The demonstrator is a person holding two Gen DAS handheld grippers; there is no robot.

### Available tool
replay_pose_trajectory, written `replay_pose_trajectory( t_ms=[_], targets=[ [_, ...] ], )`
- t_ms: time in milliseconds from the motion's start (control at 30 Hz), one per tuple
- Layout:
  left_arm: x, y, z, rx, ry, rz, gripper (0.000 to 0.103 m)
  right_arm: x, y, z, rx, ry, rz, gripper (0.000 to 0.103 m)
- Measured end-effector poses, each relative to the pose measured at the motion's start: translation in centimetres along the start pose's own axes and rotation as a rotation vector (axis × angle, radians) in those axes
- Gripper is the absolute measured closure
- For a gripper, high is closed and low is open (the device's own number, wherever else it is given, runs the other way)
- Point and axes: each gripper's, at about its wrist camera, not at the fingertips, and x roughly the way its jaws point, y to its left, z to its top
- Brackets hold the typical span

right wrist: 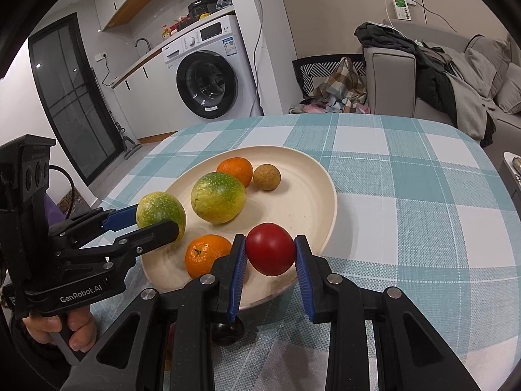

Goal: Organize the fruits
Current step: 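Lift both held fruits and carry them over the cream plate, then open the left tool to drop the citrus while the right tool releases the tomato onto the plate, then withdraw both open tools back toward the remaining fruit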

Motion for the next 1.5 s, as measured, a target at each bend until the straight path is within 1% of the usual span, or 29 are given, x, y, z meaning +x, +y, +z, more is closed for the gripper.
replay_pose_trajectory(
  t_ms=[200, 433, 600, 667, 700, 800, 867, 900, 933, 967, 1000, 1033, 1100, 1167, 1233, 1333, 1433, 1500],
  targets=[
    [0.1, 0.0, 0.0, -0.001, 0.001, 0.002, 0.054, 0.1, 0.1, 0.0, -0.012, 0.003, -0.012, 0.073],
    [-0.2, 0.0, -0.1, 0.009, -0.027, 0.001, 0.054, 0.0, 0.6, -0.1, -0.031, 0.004, -0.037, 0.072],
    [-1.1, 0.2, -0.3, -0.004, -0.04, -0.001, 0.053, -0.4, 1.1, -0.2, -0.068, -0.015, -0.078, 0.064],
    [-1.3, 0.3, -0.3, -0.009, -0.038, -0.001, 0.053, -0.6, 1.2, -0.3, -0.074, -0.023, -0.094, 0.056],
    [-1.4, 0.3, -0.4, -0.01, -0.034, 0.002, 0.05, -0.8, 1.2, -0.4, -0.076, -0.026, -0.098, 0.054],
    [-1.7, 0.2, -0.7, -0.007, -0.027, 0.017, 0.039, -1.1, 1.4, -0.6, -0.087, -0.027, -0.111, 0.053],
    [-2.2, 0.1, -0.9, -0.002, -0.036, 0.018, 0.035, -1.3, 1.4, -0.8, -0.093, -0.025, -0.12, 0.051],
    [-2.4, 0.0, -0.9, -0.001, -0.038, 0.021, 0.03, -1.5, 1.5, -1.0, -0.095, -0.027, -0.114, 0.049],
    [-2.7, 0.1, -1.0, -0.002, -0.039, 0.025, 0.023, -1.7, 1.5, -1.1, -0.096, -0.028, -0.108, 0.044],
    [-3.0, 0.1, -1.1, -0.005, -0.044, 0.027, 0.021, -1.8, 1.5, -1.1, -0.097, -0.03, -0.107, 0.033],
    [-3.3, 0.1, -1.2, -0.006, -0.051, 0.028, 0.02, -2.1, 1.5, -1.2, -0.096, -0.037, -0.104, 0.027],
    [-3.5, 0.1, -1.2, -0.005, -0.056, 0.029, 0.019, -2.4, 1.5, -1.2, -0.095, -0.045, -0.096, 0.02],
    [-4.1, 0.0, -1.4, -0.005, -0.058, 0.028, 0.016, -2.8, 1.5, -1.4, -0.091, -0.056, -0.094, 0.016],
    [-4.6, 0.0, -1.7, -0.007, -0.061, 0.027, 0.012, -3.0, 1.5, -1.6, -0.086, -0.053, -0.098, 0.008],
    [-5.0, -0.1, -2.0, -0.007, -0.061, 0.032, 0.001, -3.1, 1.3, -1.9, -0.071, -0.047, -0.105, 0.001],
    [-5.9, -0.3, -2.5, -0.002, -0.068, 0.025, 0.001, -3.3, 1.2, -2.4, -0.065, -0.03, -0.092, 0.001],
    [-6.5, -0.5, -2.9, 0.006, -0.069, 0.028, 0.001, -3.6, 1.2, -2.7, -0.073, -0.023, -0.099, 0.0],
    [-6.7, -0.6, -3.2, 0.009, -0.06, 0.026, 0.001, -3.9, 1.2, -3.0, -0.076, -0.017, -0.087, 0.0]
  ],
)
